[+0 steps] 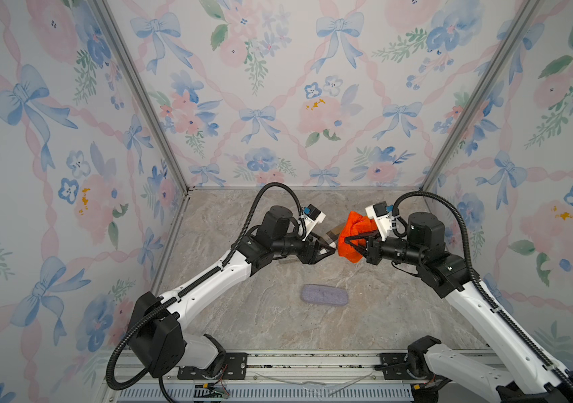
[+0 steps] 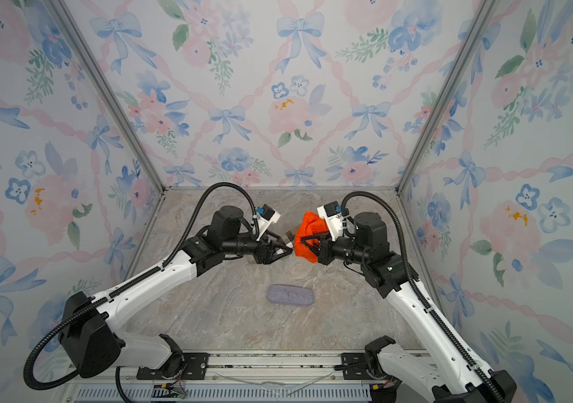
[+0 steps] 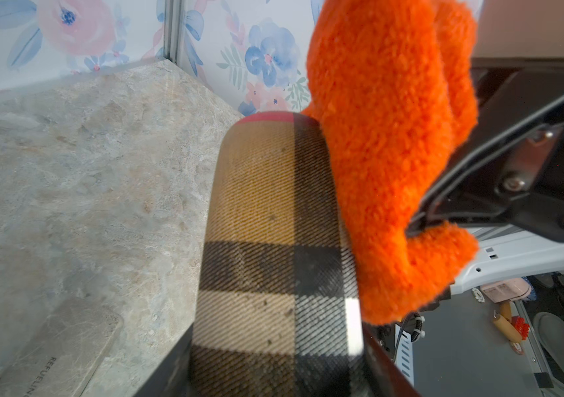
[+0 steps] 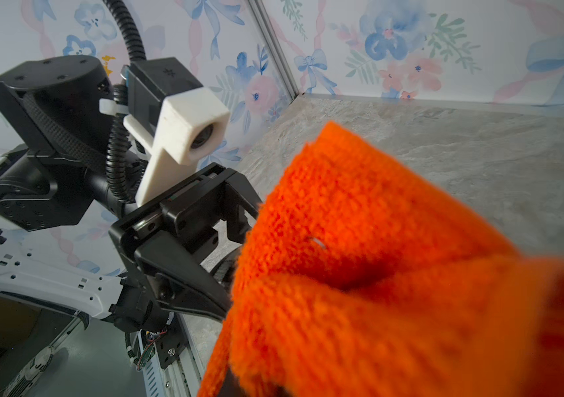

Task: Wipe the eyeglass case
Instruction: Wipe the dirt from the eyeglass case.

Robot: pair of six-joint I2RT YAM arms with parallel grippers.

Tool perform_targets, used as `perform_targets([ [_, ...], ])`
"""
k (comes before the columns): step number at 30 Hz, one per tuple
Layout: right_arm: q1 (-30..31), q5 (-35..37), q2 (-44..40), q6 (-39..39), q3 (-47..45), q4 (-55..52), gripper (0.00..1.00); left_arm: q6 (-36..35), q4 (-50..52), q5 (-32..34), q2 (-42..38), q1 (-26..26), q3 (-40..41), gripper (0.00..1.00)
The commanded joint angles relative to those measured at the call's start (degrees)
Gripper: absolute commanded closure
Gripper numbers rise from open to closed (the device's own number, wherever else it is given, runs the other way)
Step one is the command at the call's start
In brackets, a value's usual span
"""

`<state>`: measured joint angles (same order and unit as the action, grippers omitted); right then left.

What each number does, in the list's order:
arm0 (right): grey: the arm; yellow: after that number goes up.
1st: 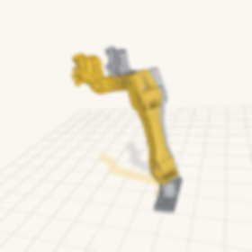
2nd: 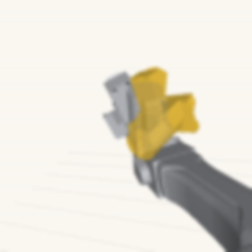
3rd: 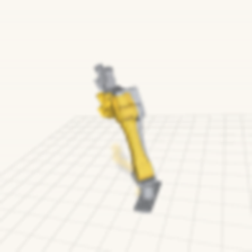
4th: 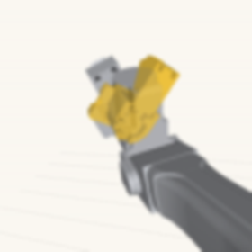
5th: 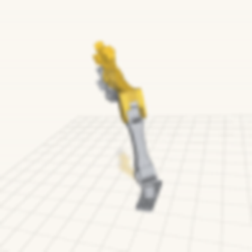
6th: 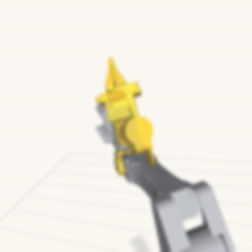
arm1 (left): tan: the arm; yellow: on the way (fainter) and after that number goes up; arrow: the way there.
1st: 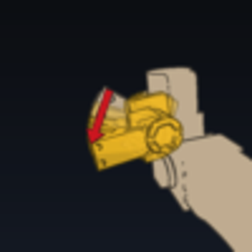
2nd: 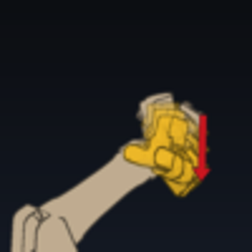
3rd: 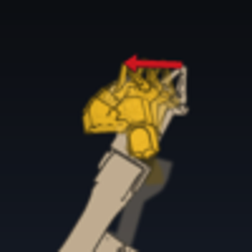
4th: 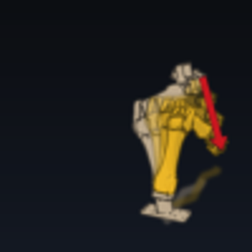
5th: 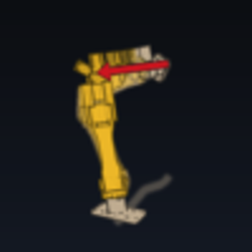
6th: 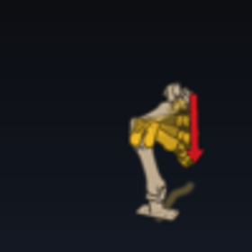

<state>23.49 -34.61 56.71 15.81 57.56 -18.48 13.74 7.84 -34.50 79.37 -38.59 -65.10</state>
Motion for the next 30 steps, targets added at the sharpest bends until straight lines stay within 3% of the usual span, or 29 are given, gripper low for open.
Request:
perform_targets([
  [1,2.29,2.22,-0.31,-0.64,-2.68,1.89,1.0,0.65,-2.78,-10.61,-2.24,0.21,-2.06,1.0],
  [4,6.22,3.54,0.53,-0.7,-2.99,3.33,1.0,0.68,-2.34,-13.02,-0.79,0.25,-3.13,1.0],
  [7,5.72,4.78,0.6,-1.62,-2.5,3.5,1.0,0.59,-1.45,-14.76,-0.04,0.18,-3.35,1.0],
  [15,-10.36,-1.8,0.56,0.24,-0.35,0.36,1.0,-2.7,1.87,-12.65,-4.44,0.11,-0.99,1.0],
  [20,-11.27,-4.94,-0.3,1.4,4.92,-3.14,1.0,-7.67,8.72,-8.09,-4.37,0.18,-0.18,1.0],
  [24,-10.93,-9.91,0.48,5.92,3.71,-0.88,1.0,-8.56,9.01,-8.27,-4.08,-0.13,-1.45,1.0],
  [30,-7.82,-14.61,2.93,19.3,-5.6,15.51,1.0,-9.71,8.96,-8.12,-2.29,-0.17,-3.71,1.0],
])
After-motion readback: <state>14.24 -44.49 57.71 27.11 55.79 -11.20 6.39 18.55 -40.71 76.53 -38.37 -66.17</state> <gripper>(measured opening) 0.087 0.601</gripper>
